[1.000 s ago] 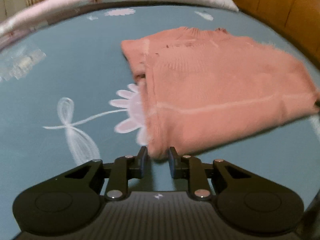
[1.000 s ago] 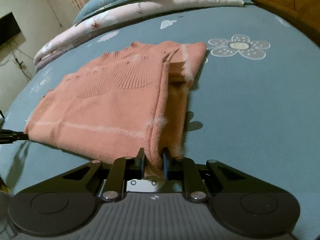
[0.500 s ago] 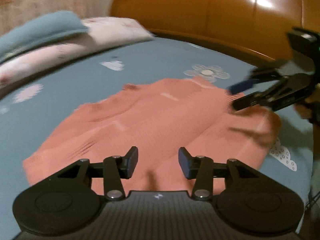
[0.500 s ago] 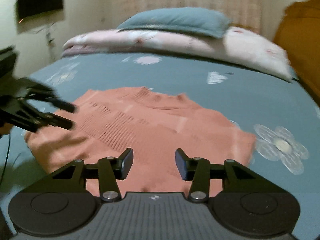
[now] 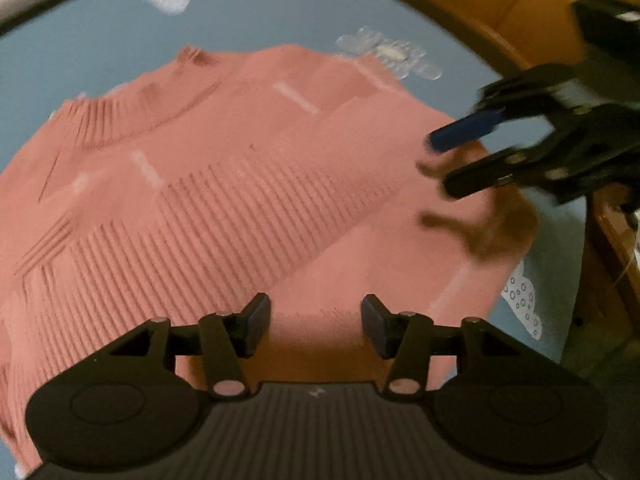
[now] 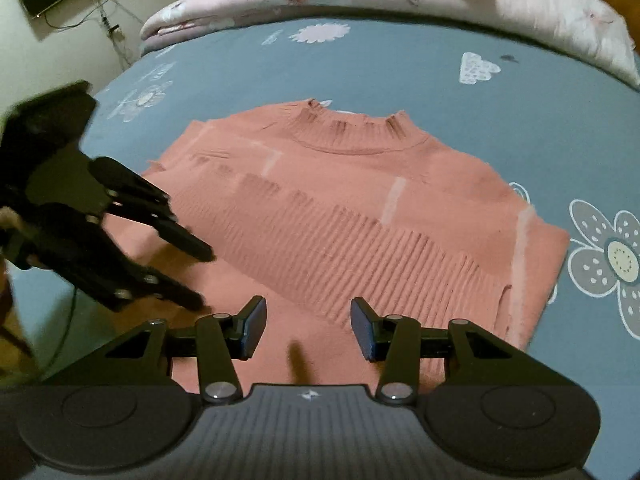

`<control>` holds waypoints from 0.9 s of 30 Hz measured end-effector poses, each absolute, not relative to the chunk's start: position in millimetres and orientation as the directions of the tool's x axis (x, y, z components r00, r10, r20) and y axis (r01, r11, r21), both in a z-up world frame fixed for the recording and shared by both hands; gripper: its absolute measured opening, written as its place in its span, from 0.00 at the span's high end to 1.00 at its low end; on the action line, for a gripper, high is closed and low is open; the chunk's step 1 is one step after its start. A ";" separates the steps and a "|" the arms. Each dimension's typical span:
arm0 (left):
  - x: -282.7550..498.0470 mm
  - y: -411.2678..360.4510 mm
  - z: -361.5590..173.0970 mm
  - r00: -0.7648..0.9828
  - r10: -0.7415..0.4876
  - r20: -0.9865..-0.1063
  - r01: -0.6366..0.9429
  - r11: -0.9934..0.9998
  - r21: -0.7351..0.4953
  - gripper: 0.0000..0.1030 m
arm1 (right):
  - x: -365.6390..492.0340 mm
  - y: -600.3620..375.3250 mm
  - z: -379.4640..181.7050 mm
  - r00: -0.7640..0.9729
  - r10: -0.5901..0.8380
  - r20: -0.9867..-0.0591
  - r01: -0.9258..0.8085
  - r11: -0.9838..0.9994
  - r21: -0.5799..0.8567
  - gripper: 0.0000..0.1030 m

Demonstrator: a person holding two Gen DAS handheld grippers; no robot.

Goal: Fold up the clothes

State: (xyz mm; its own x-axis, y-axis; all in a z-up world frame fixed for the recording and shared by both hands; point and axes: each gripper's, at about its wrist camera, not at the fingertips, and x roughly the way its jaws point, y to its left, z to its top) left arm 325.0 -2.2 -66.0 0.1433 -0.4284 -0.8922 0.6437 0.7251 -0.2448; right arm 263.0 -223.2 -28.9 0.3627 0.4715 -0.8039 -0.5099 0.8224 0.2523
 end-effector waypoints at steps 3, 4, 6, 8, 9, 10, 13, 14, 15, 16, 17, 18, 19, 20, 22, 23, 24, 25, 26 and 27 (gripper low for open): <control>332.0 -12.2 -61.3 0.105 -0.344 -0.933 0.604 0.768 -0.215 0.51 | 274.0 -229.1 -6.0 0.320 0.501 -0.804 -0.501 0.810 0.306 0.50; 334.5 -13.8 -61.0 0.099 -0.322 -0.941 0.592 0.779 -0.204 0.51 | 279.3 -231.3 -1.1 0.306 0.513 -0.802 -0.502 0.803 0.322 0.50; 339.6 -13.9 -61.2 0.087 -0.300 -0.950 0.560 0.804 -0.203 0.51 | 294.0 -233.0 4.7 0.256 0.531 -0.808 -0.511 0.784 0.353 0.50; 344.9 -13.7 -56.6 0.085 -0.320 -0.944 0.542 0.809 -0.226 0.51 | 307.6 -229.6 10.0 0.230 0.541 -0.809 -0.563 0.752 0.342 0.50; 346.9 -13.2 -53.4 0.093 -0.328 -0.940 0.545 0.807 -0.228 0.51 | 314.6 -227.3 11.3 0.221 0.546 -0.808 -0.591 0.734 0.334 0.50; 348.6 -12.6 -49.9 0.101 -0.331 -0.938 0.565 0.796 -0.220 0.51 | 322.5 -224.1 9.8 0.207 0.550 -0.809 -0.610 0.719 0.333 0.50; 353.5 -10.7 -40.8 0.112 -0.344 -0.932 0.651 0.734 -0.193 0.51 | 347.9 -209.2 -0.6 0.159 0.569 -0.807 -0.658 0.670 0.343 0.50; 353.9 -9.4 -39.0 0.120 -0.345 -0.931 0.686 0.707 -0.174 0.51 | 355.7 -201.0 -5.0 0.144 0.571 -0.808 -0.672 0.656 0.344 0.50; 354.6 -7.8 -38.3 0.128 -0.348 -0.929 0.717 0.679 -0.155 0.50 | 362.8 -192.2 -9.8 0.131 0.573 -0.809 -0.684 0.643 0.345 0.50; 355.7 -6.0 -38.4 0.135 -0.350 -0.927 0.745 0.652 -0.138 0.50 | 369.2 -182.9 -15.2 0.118 0.577 -0.808 -0.693 0.631 0.349 0.50; 356.3 -3.2 -38.3 0.143 -0.359 -0.922 0.770 0.626 -0.124 0.50 | 375.5 -173.6 -20.7 0.104 0.580 -0.808 -0.703 0.618 0.353 0.50; 356.9 1.2 -38.4 0.146 -0.376 -0.915 0.786 0.606 -0.124 0.50 | 381.9 -164.3 -26.1 0.091 0.583 -0.807 -0.712 0.605 0.357 0.49; 357.8 6.5 -39.0 0.143 -0.394 -0.908 0.793 0.595 -0.133 0.50 | 387.9 -154.0 -32.2 0.075 0.583 -0.809 -0.719 0.594 0.362 0.48; 358.3 12.3 -40.0 0.138 -0.409 -0.902 0.796 0.588 -0.145 0.50 | 393.3 -142.4 -39.1 0.054 0.579 -0.814 -0.722 0.585 0.369 0.48; 358.7 23.9 -42.6 0.124 -0.440 -0.889 0.800 0.574 -0.173 0.48 | 401.4 -121.3 -52.2 0.008 0.564 -0.826 -0.733 0.565 0.378 0.47; 359.0 29.7 -44.0 0.117 -0.455 -0.883 0.802 0.567 -0.186 0.48 | 403.7 -112.9 -57.4 -0.013 0.555 -0.832 -0.738 0.556 0.382 0.46; 359.6 35.4 -44.5 0.108 -0.465 -0.879 0.809 0.555 -0.194 0.48 | 405.1 -105.2 -61.8 -0.023 0.545 -0.838 -0.745 0.550 0.378 0.46; 360.7 39.9 -44.2 0.101 -0.468 -0.878 0.820 0.539 -0.193 0.48 | 406.5 -98.7 -65.9 -0.035 0.535 -0.844 -0.750 0.544 0.376 0.45; 361.8 42.5 -44.0 0.104 -0.465 -0.879 0.831 0.526 -0.180 0.48 | 408.0 -94.6 -69.6 -0.055 0.527 -0.848 -0.750 0.539 0.384 0.45; 362.8 44.2 -44.1 0.116 -0.462 -0.880 0.842 0.515 -0.160 0.47 | 409.3 -91.8 -72.0 -0.080 0.522 -0.849 -0.744 0.536 0.399 0.45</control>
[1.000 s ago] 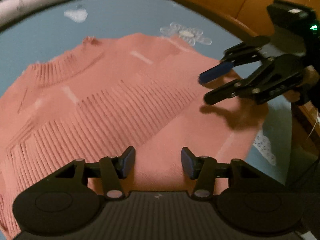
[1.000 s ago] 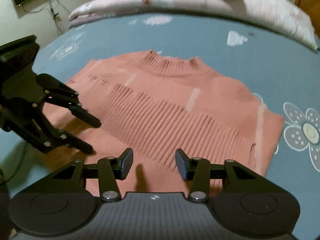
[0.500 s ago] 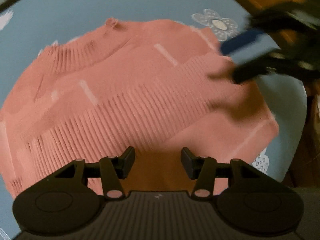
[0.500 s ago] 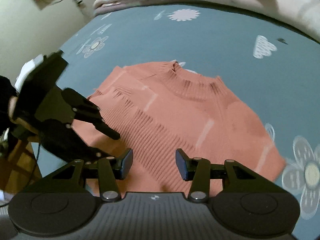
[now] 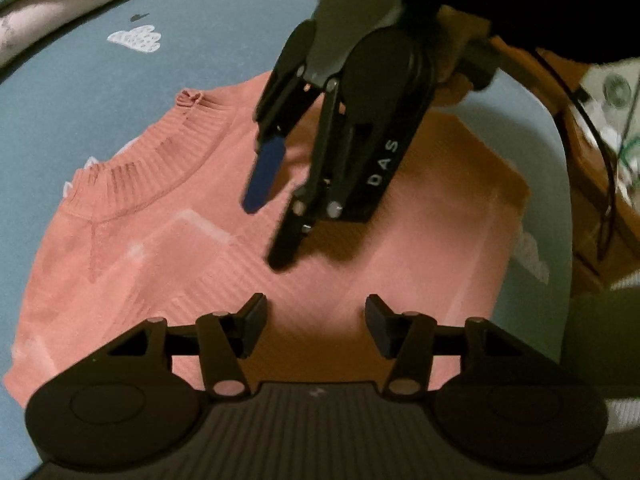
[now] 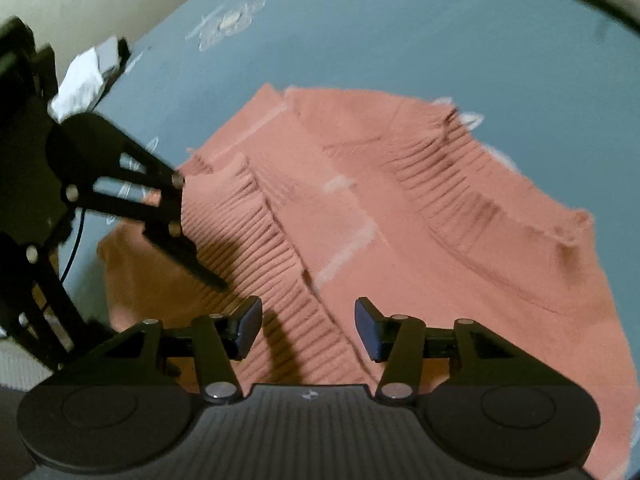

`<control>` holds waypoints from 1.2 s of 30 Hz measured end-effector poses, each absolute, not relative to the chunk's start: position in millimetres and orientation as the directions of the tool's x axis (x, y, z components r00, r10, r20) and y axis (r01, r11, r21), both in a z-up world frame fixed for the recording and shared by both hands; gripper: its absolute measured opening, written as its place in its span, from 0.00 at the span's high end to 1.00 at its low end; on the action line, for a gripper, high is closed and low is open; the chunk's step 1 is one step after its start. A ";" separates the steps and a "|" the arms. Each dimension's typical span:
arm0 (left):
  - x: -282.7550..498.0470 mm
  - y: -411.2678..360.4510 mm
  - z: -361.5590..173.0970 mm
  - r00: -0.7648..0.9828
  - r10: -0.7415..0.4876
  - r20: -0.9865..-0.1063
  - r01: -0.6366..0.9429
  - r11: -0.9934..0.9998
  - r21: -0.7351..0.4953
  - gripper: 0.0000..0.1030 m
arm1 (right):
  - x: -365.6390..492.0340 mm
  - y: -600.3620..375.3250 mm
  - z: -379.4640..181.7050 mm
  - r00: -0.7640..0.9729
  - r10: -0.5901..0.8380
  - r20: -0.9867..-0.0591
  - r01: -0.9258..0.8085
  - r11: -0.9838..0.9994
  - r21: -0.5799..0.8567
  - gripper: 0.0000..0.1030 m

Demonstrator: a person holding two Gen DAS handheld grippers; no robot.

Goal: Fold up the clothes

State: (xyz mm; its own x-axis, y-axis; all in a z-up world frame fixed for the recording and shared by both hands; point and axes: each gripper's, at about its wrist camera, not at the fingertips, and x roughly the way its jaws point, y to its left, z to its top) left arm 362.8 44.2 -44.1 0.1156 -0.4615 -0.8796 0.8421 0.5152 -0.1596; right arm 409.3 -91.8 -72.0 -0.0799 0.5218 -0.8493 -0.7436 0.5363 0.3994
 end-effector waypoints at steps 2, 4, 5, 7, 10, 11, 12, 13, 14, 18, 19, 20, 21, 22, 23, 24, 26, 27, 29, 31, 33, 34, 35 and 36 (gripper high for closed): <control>365.3 44.8 -40.9 0.148 -0.464 -0.874 0.857 0.500 -0.120 0.46 | 404.7 -88.9 -66.7 -0.105 0.520 -0.848 -0.748 0.520 0.412 0.46; 368.0 44.9 -32.7 0.183 -0.481 -0.857 0.875 0.477 -0.081 0.44 | 393.5 -86.3 -55.0 -0.105 0.517 -0.849 -0.777 0.490 0.395 0.46; 369.5 44.1 -29.8 0.184 -0.496 -0.849 0.887 0.456 -0.075 0.32 | 386.8 -85.8 -49.5 -0.098 0.513 -0.853 -0.794 0.476 0.378 0.46; 369.8 37.8 -30.7 0.159 -0.521 -0.839 0.916 0.394 -0.071 0.24 | 375.4 -85.1 -42.7 -0.098 0.499 -0.861 -0.822 0.448 0.353 0.46; 362.9 25.9 -33.2 0.119 -0.535 -0.837 0.960 0.277 -0.041 0.24 | 365.3 -84.6 -39.4 -0.103 0.469 -0.877 -0.852 0.414 0.321 0.48; 360.7 25.2 -33.9 0.107 -0.539 -0.835 0.967 0.252 -0.039 0.24 | 363.1 -83.4 -39.4 -0.114 0.463 -0.879 -0.859 0.399 0.321 0.49; 359.9 24.4 -34.6 0.085 -0.538 -0.839 0.972 0.231 -0.050 0.24 | 360.6 -82.7 -39.6 -0.125 0.459 -0.879 -0.866 0.381 0.322 0.49; 359.9 22.9 -34.9 0.062 -0.529 -0.847 0.975 0.214 -0.063 0.24 | 358.6 -83.3 -39.6 -0.140 0.459 -0.877 -0.873 0.361 0.328 0.49; 358.7 21.7 -33.7 0.046 -0.517 -0.855 0.979 0.192 -0.063 0.25 | 357.9 -84.8 -38.8 -0.157 0.462 -0.873 -0.876 0.343 0.339 0.49; 354.4 18.4 -18.6 -0.024 -0.437 -0.899 0.997 0.061 -0.056 0.26 | 352.9 -87.8 -39.2 -0.207 0.462 -0.862 -0.887 0.283 0.365 0.49; 352.9 17.9 -15.4 -0.036 -0.419 -0.907 0.998 0.033 -0.054 0.26 | 350.1 -87.4 -39.7 -0.210 0.460 -0.863 -0.892 0.272 0.362 0.49; 350.8 17.6 -13.6 -0.033 -0.410 -0.911 0.999 0.006 -0.039 0.26 | 347.0 -86.9 -40.4 -0.215 0.458 -0.862 -0.895 0.260 0.362 0.49; 348.4 17.0 -15.1 -0.017 -0.405 -0.914 1.000 -0.016 -0.012 0.26 | 343.5 -86.4 -41.0 -0.217 0.458 -0.862 -0.900 0.249 0.358 0.49; 347.1 14.8 -21.2 0.002 -0.389 -0.921 0.999 -0.029 0.015 0.26 | 339.7 -85.9 -41.6 -0.213 0.458 -0.863 -0.906 0.238 0.350 0.49; 346.4 11.6 -29.6 0.024 -0.367 -0.930 0.998 -0.039 0.042 0.26 | 336.1 -85.3 -42.1 -0.210 0.456 -0.865 -0.912 0.227 0.341 0.49; 345.7 8.4 -38.0 0.047 -0.344 -0.938 0.996 -0.049 0.068 0.27 | 332.9 -84.9 -42.6 -0.200 0.454 -0.868 -0.920 0.218 0.326 0.49; 348.1 6.2 -53.0 0.049 -0.312 -0.949 0.996 -0.054 0.069 0.27 | 331.1 -85.5 -43.0 -0.148 0.447 -0.882 -0.936 0.225 0.271 0.49; 351.1 7.3 -59.5 0.053 -0.300 -0.953 0.997 -0.038 0.068 0.27 | 332.4 -87.4 -42.9 -0.116 0.443 -0.889 -0.942 0.235 0.240 0.49; 354.1 9.8 -69.5 0.063 -0.279 -0.958 0.998 -0.007 0.067 0.27 | 338.5 -92.9 -45.3 -0.056 0.428 -0.902 -0.949 0.257 0.181 0.49; 356.3 13.6 -72.7 0.043 -0.278 -0.960 0.999 0.025 0.037 0.27 | 350.8 -99.7 -52.7 -0.067 0.418 -0.906 -0.939 0.280 0.198 0.48; 356.9 17.5 -71.1 0.027 -0.297 -0.955 0.999 0.053 0.011 0.27 | 362.7 -105.8 -60.8 -0.111 0.439 -0.892 -0.923 0.287 0.257 0.48; 356.5 19.2 -70.4 0.022 -0.302 -0.953 0.998 0.061 0.004 0.27 | 367.6 -107.6 -64.5 -0.128 0.449 -0.884 -0.915 0.290 0.280 0.48; 355.7 20.0 -70.3 0.021 -0.303 -0.953 0.998 0.062 0.002 0.27 | 374.1 -107.6 -68.7 -0.146 0.459 -0.877 -0.908 0.289 0.302 0.48; 355.0 20.8 -70.8 0.024 -0.304 -0.952 0.998 0.064 0.005 0.27 | 382.5 -105.0 -72.7 -0.173 0.469 -0.866 -0.898 0.285 0.334 0.48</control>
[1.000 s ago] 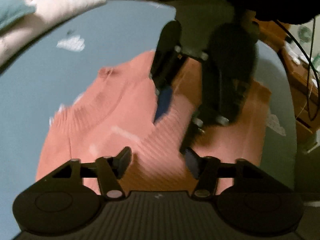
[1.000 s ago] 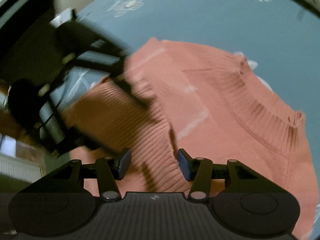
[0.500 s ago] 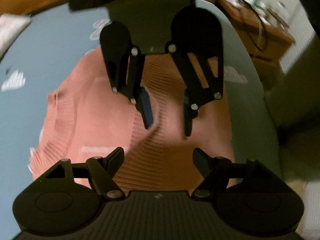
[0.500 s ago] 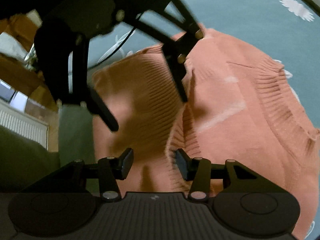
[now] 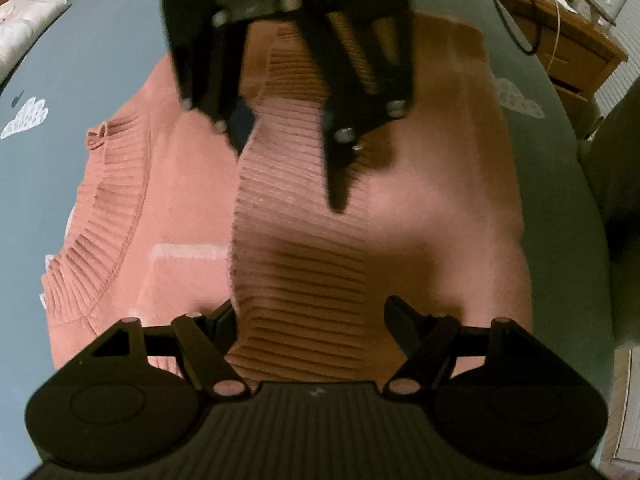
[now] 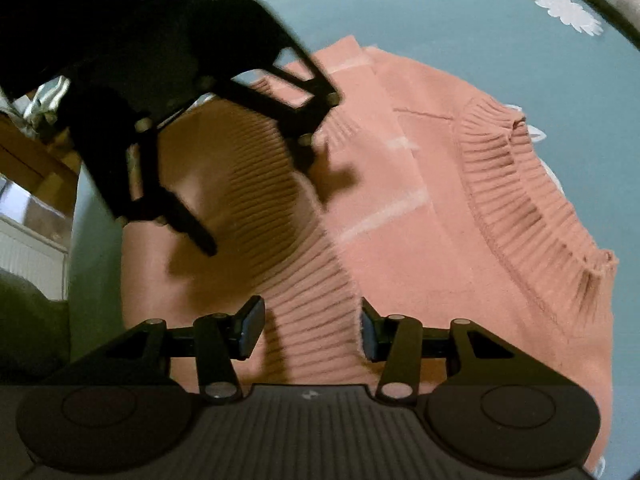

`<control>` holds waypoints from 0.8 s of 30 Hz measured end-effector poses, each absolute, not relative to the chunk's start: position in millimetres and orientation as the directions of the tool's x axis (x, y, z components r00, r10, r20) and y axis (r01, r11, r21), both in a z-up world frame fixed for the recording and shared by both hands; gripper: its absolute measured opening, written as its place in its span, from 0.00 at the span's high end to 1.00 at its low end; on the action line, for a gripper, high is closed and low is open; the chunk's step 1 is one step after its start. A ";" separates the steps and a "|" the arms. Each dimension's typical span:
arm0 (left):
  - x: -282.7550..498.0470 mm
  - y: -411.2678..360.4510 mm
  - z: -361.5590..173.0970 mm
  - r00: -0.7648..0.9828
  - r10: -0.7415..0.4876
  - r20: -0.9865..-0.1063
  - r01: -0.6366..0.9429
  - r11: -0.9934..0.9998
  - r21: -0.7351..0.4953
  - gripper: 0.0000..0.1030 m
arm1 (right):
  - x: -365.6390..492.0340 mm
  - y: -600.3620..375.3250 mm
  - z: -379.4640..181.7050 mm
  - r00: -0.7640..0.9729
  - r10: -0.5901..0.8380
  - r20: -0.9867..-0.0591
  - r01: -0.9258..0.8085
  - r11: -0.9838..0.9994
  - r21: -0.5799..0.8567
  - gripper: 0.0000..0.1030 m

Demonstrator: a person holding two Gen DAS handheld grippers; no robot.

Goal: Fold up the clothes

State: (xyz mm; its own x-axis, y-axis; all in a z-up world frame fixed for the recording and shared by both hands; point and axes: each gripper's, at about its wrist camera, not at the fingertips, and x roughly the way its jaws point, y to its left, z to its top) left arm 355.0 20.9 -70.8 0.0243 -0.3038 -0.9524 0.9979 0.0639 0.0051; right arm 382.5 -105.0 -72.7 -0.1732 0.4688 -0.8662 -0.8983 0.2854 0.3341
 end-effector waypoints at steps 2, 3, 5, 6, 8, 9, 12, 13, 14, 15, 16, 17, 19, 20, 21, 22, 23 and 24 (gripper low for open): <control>354.4 24.1 -72.3 0.023 -0.307 -0.951 0.997 0.071 0.001 0.27 | 399.5 -100.5 -79.1 -0.264 0.499 -0.825 -0.854 0.277 0.441 0.47; 352.5 26.6 -69.9 0.020 -0.312 -0.950 0.997 0.075 -0.003 0.27 | 408.6 -98.6 -83.4 -0.316 0.513 -0.799 -0.823 0.270 0.499 0.47; 354.9 27.5 -68.7 0.012 -0.320 -0.947 0.997 0.080 -0.015 0.27 | 425.0 -95.3 -96.2 -0.435 0.515 -0.739 -0.746 0.253 0.616 0.45; 357.7 27.3 -69.3 0.007 -0.324 -0.946 0.996 0.082 -0.021 0.27 | 431.7 -93.4 -102.0 -0.487 0.512 -0.707 -0.709 0.240 0.663 0.42; 363.8 26.8 -70.6 -0.006 -0.332 -0.943 0.995 0.089 -0.038 0.27 | 443.0 -89.3 -112.0 -0.567 0.503 -0.652 -0.642 0.227 0.733 0.41; 366.8 27.2 -70.3 -0.011 -0.336 -0.942 0.995 0.090 -0.044 0.27 | 446.4 -87.3 -114.8 -0.592 0.497 -0.634 -0.619 0.223 0.753 0.42; 372.4 25.6 -64.1 -0.031 -0.341 -0.939 0.997 0.051 -0.051 0.27 | 441.2 -83.0 -108.1 -0.589 0.464 -0.661 -0.652 0.211 0.728 0.56; 374.1 24.8 -61.9 -0.038 -0.343 -0.939 0.998 0.036 -0.053 0.27 | 435.5 -83.0 -102.1 -0.567 0.449 -0.690 -0.686 0.207 0.698 0.63; 375.7 24.0 -59.7 -0.045 -0.344 -0.938 0.998 0.020 -0.055 0.27 | 429.3 -83.5 -95.1 -0.550 0.437 -0.711 -0.713 0.197 0.673 0.81; 377.4 23.2 -57.5 -0.052 -0.345 -0.937 0.998 0.005 -0.057 0.27 | 422.4 -84.2 -87.5 -0.534 0.431 -0.727 -0.738 0.182 0.650 0.82; 378.5 21.4 -55.0 -0.063 -0.343 -0.937 0.998 -0.017 -0.061 0.27 | 413.8 -84.6 -79.0 -0.516 0.431 -0.740 -0.762 0.163 0.627 0.82; 379.3 19.0 -52.3 -0.081 -0.341 -0.937 0.997 -0.044 -0.070 0.27 | 403.8 -84.2 -71.0 -0.492 0.426 -0.759 -0.792 0.144 0.594 0.82; 380.3 11.9 -50.5 -0.132 -0.330 -0.935 0.990 -0.097 -0.106 0.27 | 383.2 -80.0 -59.7 -0.429 0.408 -0.806 -0.856 0.100 0.507 0.82; 380.5 8.7 -49.6 -0.156 -0.323 -0.933 0.985 -0.126 -0.121 0.27 | 373.8 -76.2 -57.1 -0.399 0.400 -0.825 -0.881 0.081 0.466 0.82; 380.7 6.0 -48.2 -0.177 -0.317 -0.932 0.979 -0.159 -0.131 0.27 | 365.4 -74.1 -55.0 -0.376 0.396 -0.837 -0.899 0.064 0.434 0.82; 381.3 3.7 -47.6 -0.195 -0.309 -0.931 0.972 -0.185 -0.142 0.27 | 356.9 -72.1 -53.0 -0.353 0.394 -0.849 -0.914 0.048 0.402 0.82; 382.4 1.4 -48.7 -0.212 -0.298 -0.931 0.967 -0.202 -0.156 0.29 | 348.9 -70.7 -51.1 -0.335 0.391 -0.857 -0.926 0.033 0.377 0.81; 383.3 -0.7 -51.5 -0.234 -0.284 -0.930 0.961 -0.212 -0.177 0.34 | 342.0 -70.0 -50.0 -0.326 0.390 -0.861 -0.932 0.021 0.362 0.81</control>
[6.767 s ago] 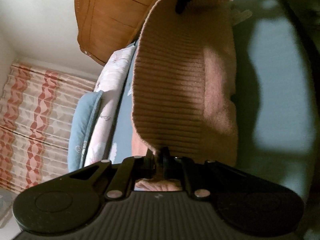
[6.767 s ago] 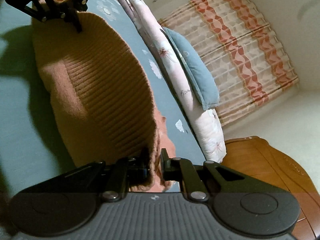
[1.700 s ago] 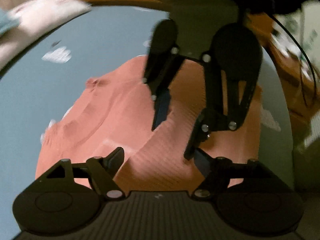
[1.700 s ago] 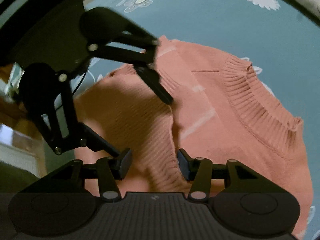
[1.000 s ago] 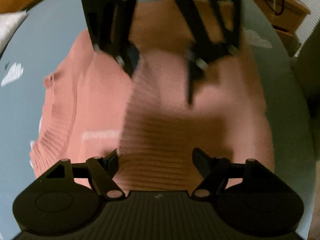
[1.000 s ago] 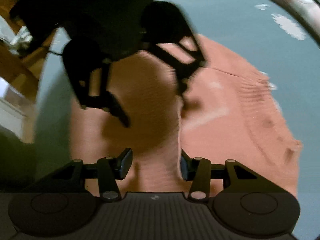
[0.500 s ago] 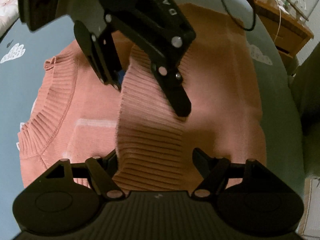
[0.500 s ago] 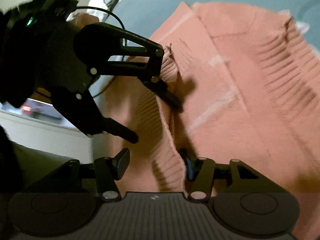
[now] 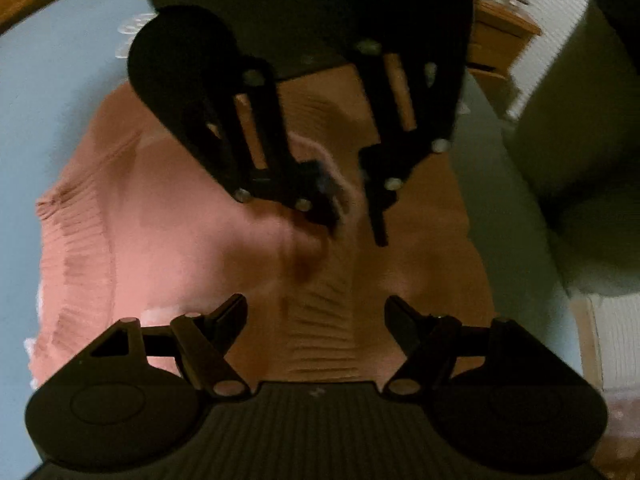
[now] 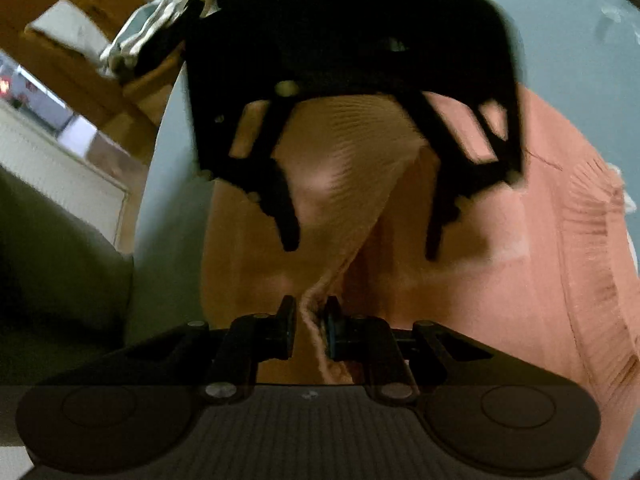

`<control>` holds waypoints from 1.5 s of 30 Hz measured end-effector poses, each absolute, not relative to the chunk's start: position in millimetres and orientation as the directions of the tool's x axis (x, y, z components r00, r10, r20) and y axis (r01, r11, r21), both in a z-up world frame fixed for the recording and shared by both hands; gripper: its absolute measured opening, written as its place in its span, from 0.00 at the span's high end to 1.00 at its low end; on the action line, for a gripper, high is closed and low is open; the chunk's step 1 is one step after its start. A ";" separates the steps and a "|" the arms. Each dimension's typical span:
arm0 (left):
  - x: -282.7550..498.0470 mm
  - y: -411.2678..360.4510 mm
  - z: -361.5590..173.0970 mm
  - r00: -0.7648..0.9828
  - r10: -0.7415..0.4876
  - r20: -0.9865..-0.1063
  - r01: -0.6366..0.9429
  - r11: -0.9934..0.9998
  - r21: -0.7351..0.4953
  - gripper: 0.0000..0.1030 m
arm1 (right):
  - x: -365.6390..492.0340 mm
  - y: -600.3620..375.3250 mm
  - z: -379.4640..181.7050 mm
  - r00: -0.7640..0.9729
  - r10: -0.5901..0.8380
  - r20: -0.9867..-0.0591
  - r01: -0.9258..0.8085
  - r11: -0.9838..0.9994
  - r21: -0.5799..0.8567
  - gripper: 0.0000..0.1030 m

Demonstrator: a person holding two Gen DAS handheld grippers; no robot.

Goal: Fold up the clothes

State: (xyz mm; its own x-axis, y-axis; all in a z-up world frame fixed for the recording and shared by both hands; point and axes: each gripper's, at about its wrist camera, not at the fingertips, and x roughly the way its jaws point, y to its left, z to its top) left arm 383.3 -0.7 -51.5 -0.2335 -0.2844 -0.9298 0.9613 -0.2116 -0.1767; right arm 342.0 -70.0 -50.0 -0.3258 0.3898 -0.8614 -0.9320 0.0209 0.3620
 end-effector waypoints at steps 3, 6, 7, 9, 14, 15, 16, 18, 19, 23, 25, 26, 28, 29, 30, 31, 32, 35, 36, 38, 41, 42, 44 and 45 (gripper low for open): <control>382.9 -2.9 -61.7 -0.288 -0.250 -0.924 0.947 -0.217 -0.237 0.73 | 330.5 -64.0 -52.3 -0.283 0.389 -0.876 -0.951 0.001 0.308 0.79; 377.1 1.6 -69.3 -0.269 -0.223 -0.937 0.954 -0.197 -0.227 0.91 | 335.6 -56.0 -58.5 -0.263 0.405 -0.876 -0.954 0.025 0.298 0.72; 375.3 3.7 -69.3 -0.255 -0.223 -0.941 0.959 -0.185 -0.216 0.92 | 338.1 -53.3 -60.6 -0.257 0.411 -0.875 -0.954 0.035 0.296 0.70; 372.7 7.2 -68.4 -0.237 -0.226 -0.945 0.966 -0.156 -0.205 0.93 | 340.0 -54.4 -69.2 -0.230 0.413 -0.881 -0.959 0.057 0.278 0.65; 368.8 10.2 -61.9 -0.223 -0.234 -0.946 0.972 -0.125 -0.198 0.93 | 362.6 -60.9 -97.8 -0.266 0.385 -0.884 -0.933 0.127 0.336 0.65; 368.2 11.9 -60.6 -0.221 -0.234 -0.947 0.973 -0.120 -0.197 0.93 | 365.9 -63.8 -101.0 -0.301 0.374 -0.877 -0.921 0.126 0.369 0.64; 367.4 14.0 -59.3 -0.218 -0.232 -0.948 0.974 -0.116 -0.196 0.93 | 367.8 -67.2 -103.6 -0.334 0.355 -0.873 -0.911 0.118 0.396 0.64; 364.2 15.9 -58.4 -0.209 -0.220 -0.953 0.975 -0.119 -0.186 0.93 | 367.7 -73.7 -109.9 -0.375 0.297 -0.878 -0.904 0.092 0.417 0.64; 362.4 16.4 -58.1 -0.204 -0.212 -0.956 0.976 -0.122 -0.181 0.93 | 366.2 -77.4 -114.1 -0.373 0.257 -0.891 -0.911 0.081 0.405 0.64; 360.0 29.1 -66.0 -0.161 -0.159 -0.974 0.984 -0.106 -0.145 0.93 | 367.6 -90.2 -123.5 -0.374 0.202 -0.905 -0.911 0.102 0.400 0.68; 356.1 32.2 -65.3 -0.144 -0.152 -0.978 0.985 -0.112 -0.128 0.93 | 368.0 -90.7 -122.1 -0.364 0.218 -0.906 -0.907 0.140 0.398 0.83; 353.7 32.6 -62.7 -0.138 -0.156 -0.978 0.986 -0.112 -0.121 0.93 | 367.3 -91.1 -120.7 -0.345 0.223 -0.911 -0.912 0.149 0.382 0.91; 348.9 33.6 -57.6 -0.125 -0.163 -0.979 0.988 -0.111 -0.108 0.96 | 368.2 -93.5 -117.6 -0.323 0.233 -0.917 -0.915 0.169 0.365 0.92; 346.8 34.6 -54.5 -0.116 -0.167 -0.979 0.989 -0.109 -0.098 0.96 | 366.5 -94.9 -115.1 -0.312 0.241 -0.919 -0.917 0.177 0.358 0.92; 346.0 35.2 -49.9 -0.108 -0.170 -0.980 0.991 -0.101 -0.092 0.96 | 363.4 -97.8 -112.4 -0.300 0.246 -0.922 -0.919 0.185 0.349 0.93; 346.0 35.2 -44.4 -0.104 -0.173 -0.979 0.992 -0.091 -0.089 0.96 | 357.3 -103.0 -108.2 -0.285 0.249 -0.926 -0.922 0.191 0.336 0.93; 347.9 38.1 -39.4 -0.099 -0.175 -0.979 0.993 -0.081 -0.086 0.96 | 352.3 -106.4 -103.1 -0.272 0.255 -0.928 -0.925 0.197 0.326 0.93; 359.4 48.9 -23.6 -0.072 -0.180 -0.981 0.996 -0.057 -0.063 0.96 | 352.0 -109.2 -86.4 -0.219 0.264 -0.939 -0.939 0.204 0.277 0.93; 363.5 50.7 -17.6 -0.059 -0.182 -0.982 0.997 -0.052 -0.050 0.96 | 353.7 -110.6 -80.9 -0.198 0.267 -0.943 -0.943 0.211 0.258 0.93; 373.1 50.5 -10.5 -0.034 -0.181 -0.983 0.999 -0.024 -0.030 0.96 | 360.1 -114.2 -72.4 -0.159 0.274 -0.948 -0.946 0.231 0.226 0.93; 386.9 52.5 -8.1 0.012 -0.174 -0.985 1.000 0.017 0.009 0.96 | 381.8 -124.6 -58.2 -0.089 0.279 -0.956 -0.949 0.267 0.166 0.93; 392.6 53.4 -8.1 0.036 -0.169 -0.985 0.999 0.025 0.032 0.96 | 385.8 -127.8 -57.3 -0.057 0.278 -0.959 -0.951 0.278 0.137 0.93; 400.7 46.1 -13.7 0.083 -0.157 -0.984 0.996 0.043 0.077 0.96 | 394.3 -125.0 -61.6 0.006 0.271 -0.963 -0.949 0.304 0.079 0.93; 406.6 45.0 -17.5 0.098 -0.150 -0.984 0.994 0.056 0.091 0.96 | 398.8 -123.6 -64.3 0.033 0.266 -0.963 -0.947 0.318 0.055 0.93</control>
